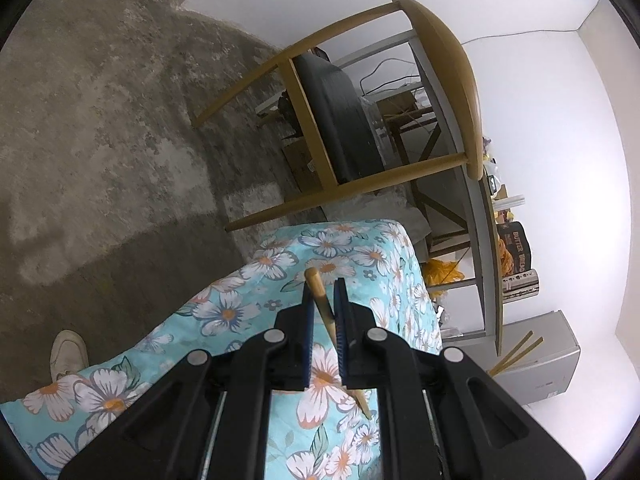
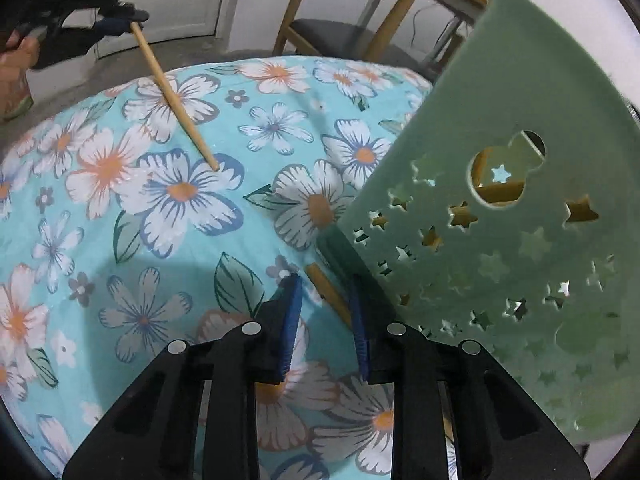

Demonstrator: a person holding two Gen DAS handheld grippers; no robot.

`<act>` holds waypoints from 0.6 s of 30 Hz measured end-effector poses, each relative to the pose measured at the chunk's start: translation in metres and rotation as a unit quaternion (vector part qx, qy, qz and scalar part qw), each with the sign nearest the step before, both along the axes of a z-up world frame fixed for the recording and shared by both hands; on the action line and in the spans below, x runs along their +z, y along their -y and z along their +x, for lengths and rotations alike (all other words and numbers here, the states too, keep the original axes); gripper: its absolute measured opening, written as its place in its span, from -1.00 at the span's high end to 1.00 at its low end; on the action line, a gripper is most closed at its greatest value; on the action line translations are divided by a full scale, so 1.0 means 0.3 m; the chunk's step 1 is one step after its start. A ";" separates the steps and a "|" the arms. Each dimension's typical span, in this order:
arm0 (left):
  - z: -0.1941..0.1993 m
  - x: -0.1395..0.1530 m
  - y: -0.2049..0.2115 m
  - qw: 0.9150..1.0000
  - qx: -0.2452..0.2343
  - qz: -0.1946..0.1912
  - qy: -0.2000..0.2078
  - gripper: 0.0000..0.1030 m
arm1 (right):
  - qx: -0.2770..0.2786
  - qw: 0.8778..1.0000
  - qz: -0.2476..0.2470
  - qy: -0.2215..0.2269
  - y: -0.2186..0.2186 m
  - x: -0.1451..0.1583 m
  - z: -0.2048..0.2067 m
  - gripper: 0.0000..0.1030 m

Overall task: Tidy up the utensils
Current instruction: 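Close the right tool on a chopstick beside the holder while the left tool holds its chopstick, then raise both held chopsticks upright over the green holder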

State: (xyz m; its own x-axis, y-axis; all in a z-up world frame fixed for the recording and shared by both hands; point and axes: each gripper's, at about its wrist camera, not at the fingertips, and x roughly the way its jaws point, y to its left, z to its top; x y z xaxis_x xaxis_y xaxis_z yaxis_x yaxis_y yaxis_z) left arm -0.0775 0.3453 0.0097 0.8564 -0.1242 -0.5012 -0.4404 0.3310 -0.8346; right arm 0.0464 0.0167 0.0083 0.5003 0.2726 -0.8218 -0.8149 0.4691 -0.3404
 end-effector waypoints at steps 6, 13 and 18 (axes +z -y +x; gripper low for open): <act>-0.002 -0.010 0.001 1.000 0.001 -0.011 -0.001 0.83 | -0.025 0.999 -0.015 -0.029 -0.026 0.002 0.020 0.71; 0.003 -0.011 0.005 1.000 -0.003 -0.015 0.001 0.83 | -0.008 0.997 -0.065 -0.038 -0.096 -0.008 0.047 0.63; 0.010 -0.017 0.012 1.000 -0.005 -0.022 -0.001 0.83 | 0.034 0.992 -0.120 0.001 -0.169 -0.032 0.019 0.62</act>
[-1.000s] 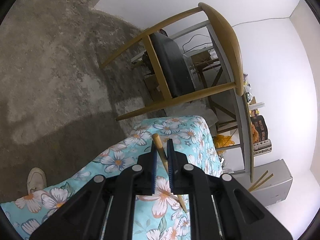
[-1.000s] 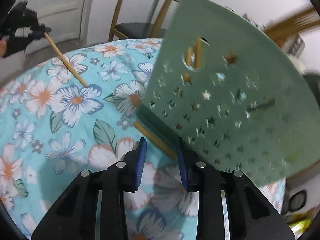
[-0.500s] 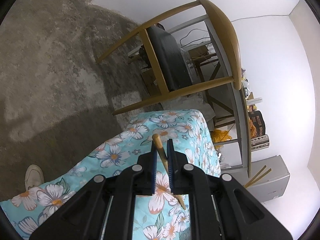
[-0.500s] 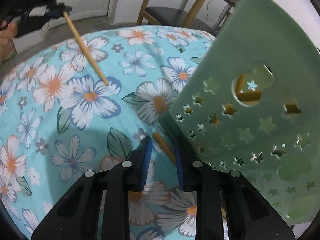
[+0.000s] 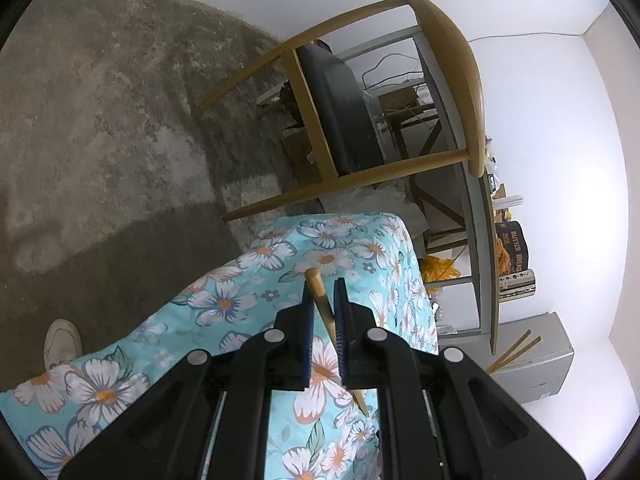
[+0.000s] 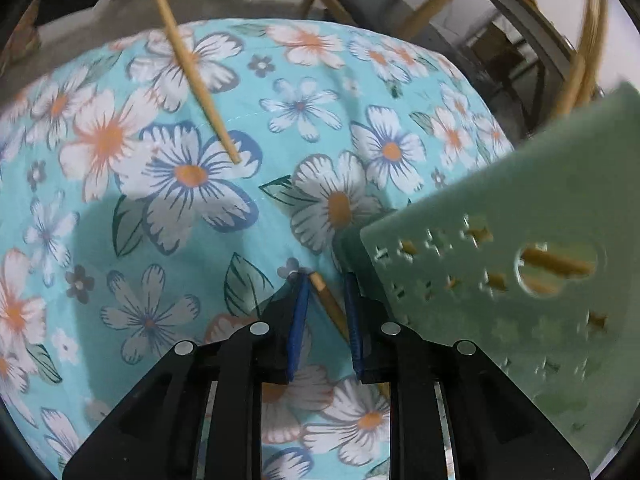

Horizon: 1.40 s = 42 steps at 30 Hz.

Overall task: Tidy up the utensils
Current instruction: 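Raise both held chopsticks upright over the green holder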

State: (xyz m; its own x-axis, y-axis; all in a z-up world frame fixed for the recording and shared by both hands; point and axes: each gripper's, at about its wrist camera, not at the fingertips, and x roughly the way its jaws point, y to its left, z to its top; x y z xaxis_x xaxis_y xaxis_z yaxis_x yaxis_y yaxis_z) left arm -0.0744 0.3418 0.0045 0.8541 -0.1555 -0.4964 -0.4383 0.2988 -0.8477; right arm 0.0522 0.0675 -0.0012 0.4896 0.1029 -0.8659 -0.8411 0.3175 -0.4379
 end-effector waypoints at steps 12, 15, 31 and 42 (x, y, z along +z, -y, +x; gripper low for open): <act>-0.014 0.005 -0.013 1.000 0.026 0.011 -0.003 0.83 | -0.093 0.991 0.096 -0.013 0.069 0.069 0.041 0.75; -0.017 0.039 -0.006 0.999 0.025 0.038 0.008 0.83 | -0.128 0.974 0.184 0.023 0.161 0.159 0.012 0.78; -0.017 0.271 0.201 0.969 -0.009 0.231 0.081 0.85 | -0.289 0.715 0.628 0.098 0.780 0.553 -0.131 0.92; 0.001 0.513 0.450 0.930 -0.078 0.330 0.142 0.90 | -0.341 0.671 0.650 0.101 0.941 0.439 -0.076 0.92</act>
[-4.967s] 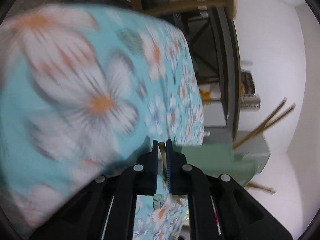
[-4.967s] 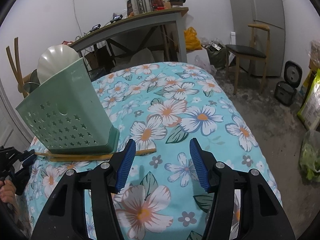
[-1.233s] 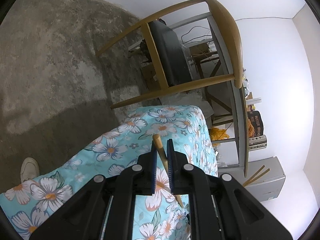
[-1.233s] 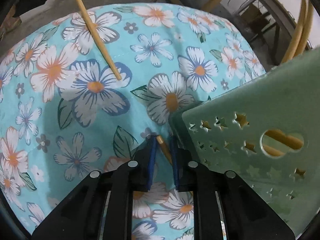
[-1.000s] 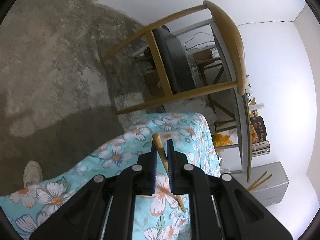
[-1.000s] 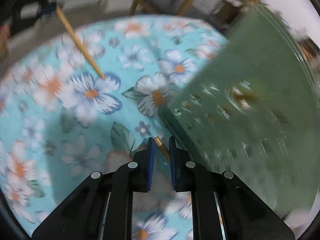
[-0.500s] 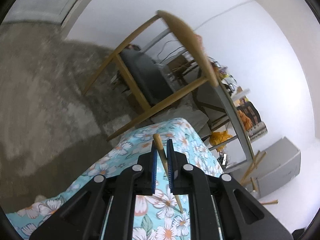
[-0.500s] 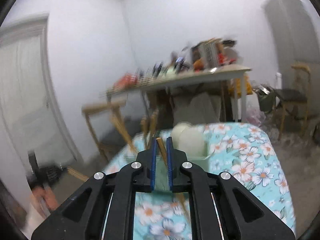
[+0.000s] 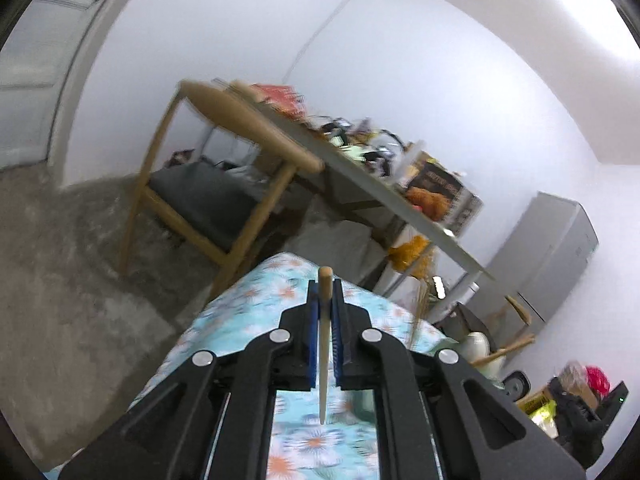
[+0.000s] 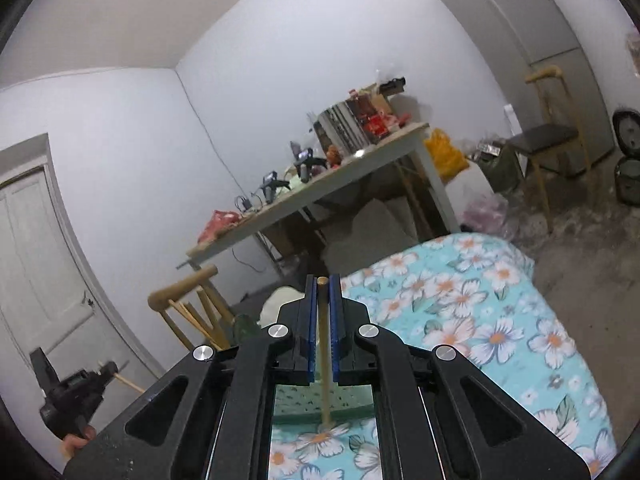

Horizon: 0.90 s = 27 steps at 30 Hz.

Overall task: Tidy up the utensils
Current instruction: 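Raise both held chopsticks upright over the green holder, then drop the chopstick into the holder by opening the left tool while the right tool holds its chopstick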

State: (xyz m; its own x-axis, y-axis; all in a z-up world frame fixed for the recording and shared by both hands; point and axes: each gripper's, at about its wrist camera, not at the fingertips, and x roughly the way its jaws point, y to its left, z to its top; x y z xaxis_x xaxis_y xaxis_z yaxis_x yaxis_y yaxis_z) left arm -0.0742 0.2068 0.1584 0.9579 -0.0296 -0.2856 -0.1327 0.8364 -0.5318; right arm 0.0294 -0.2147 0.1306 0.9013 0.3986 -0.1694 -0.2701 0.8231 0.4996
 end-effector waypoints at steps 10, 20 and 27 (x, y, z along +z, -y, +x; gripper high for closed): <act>-0.044 0.352 0.218 0.992 -0.047 0.070 0.091 0.90 | 0.017 0.999 0.007 0.041 0.008 0.069 -0.080 0.93; 0.228 0.347 0.343 0.992 -0.077 0.078 0.059 0.90 | 0.035 0.998 0.016 0.047 0.004 0.093 -0.101 0.93; 0.376 0.230 0.471 0.985 -0.093 0.142 0.012 0.89 | 0.046 0.998 0.017 0.041 0.001 0.090 -0.088 0.92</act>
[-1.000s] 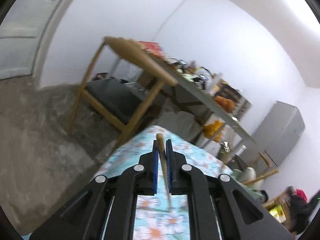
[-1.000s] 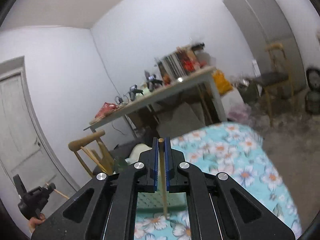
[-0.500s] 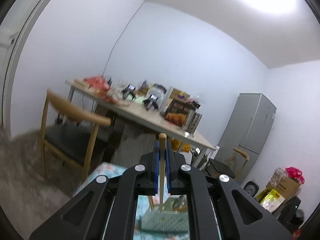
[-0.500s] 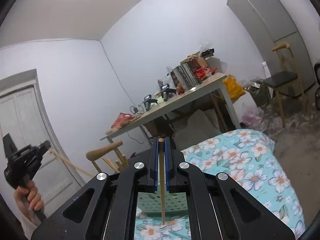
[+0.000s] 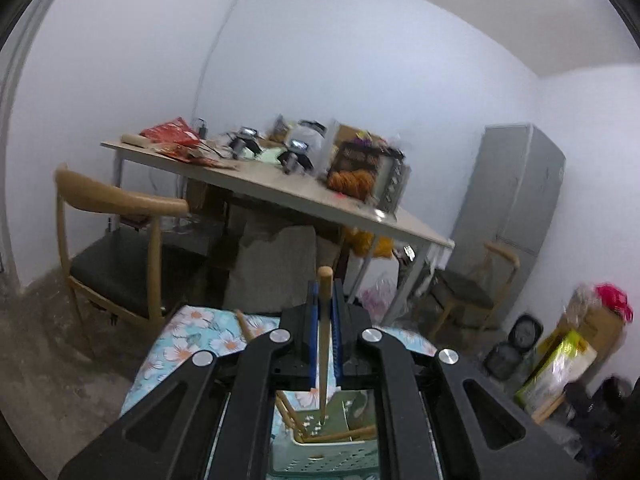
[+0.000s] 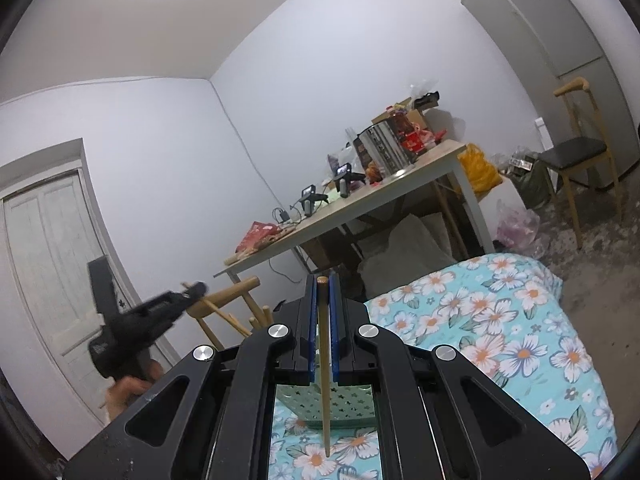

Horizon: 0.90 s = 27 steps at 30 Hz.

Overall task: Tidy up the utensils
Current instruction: 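Drop the chopstick into the holder by opening the left tool while the right tool holds its chopstick, then lower the chopstick into the green holder and open the right tool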

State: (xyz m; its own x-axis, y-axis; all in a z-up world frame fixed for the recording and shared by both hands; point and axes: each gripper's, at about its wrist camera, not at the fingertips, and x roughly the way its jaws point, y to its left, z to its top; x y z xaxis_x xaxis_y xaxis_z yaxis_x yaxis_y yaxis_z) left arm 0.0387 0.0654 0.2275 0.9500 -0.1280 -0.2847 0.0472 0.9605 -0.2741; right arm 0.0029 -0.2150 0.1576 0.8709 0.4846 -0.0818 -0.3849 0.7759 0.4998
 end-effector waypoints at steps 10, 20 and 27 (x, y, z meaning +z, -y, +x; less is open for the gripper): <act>-0.093 0.008 -0.016 0.999 -0.011 -0.008 0.034 -0.10 | 0.001 1.000 0.004 0.002 0.005 0.008 -0.003 0.92; -0.410 -0.259 -0.302 0.994 0.094 -0.055 0.029 -0.22 | 0.008 1.000 0.010 0.011 0.001 0.037 -0.050 0.92; -0.417 -0.385 -0.408 0.988 0.107 -0.107 -0.011 -0.20 | 0.029 0.999 0.004 0.026 -0.068 0.160 -0.095 0.92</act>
State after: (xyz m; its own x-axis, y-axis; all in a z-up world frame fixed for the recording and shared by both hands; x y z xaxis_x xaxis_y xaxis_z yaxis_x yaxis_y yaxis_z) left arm -0.0863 0.1879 0.1119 0.9558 0.0147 -0.2935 -0.1580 0.8677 -0.4712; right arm -0.0256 -0.1945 0.2054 0.8442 0.5349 -0.0339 -0.4545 0.7479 0.4838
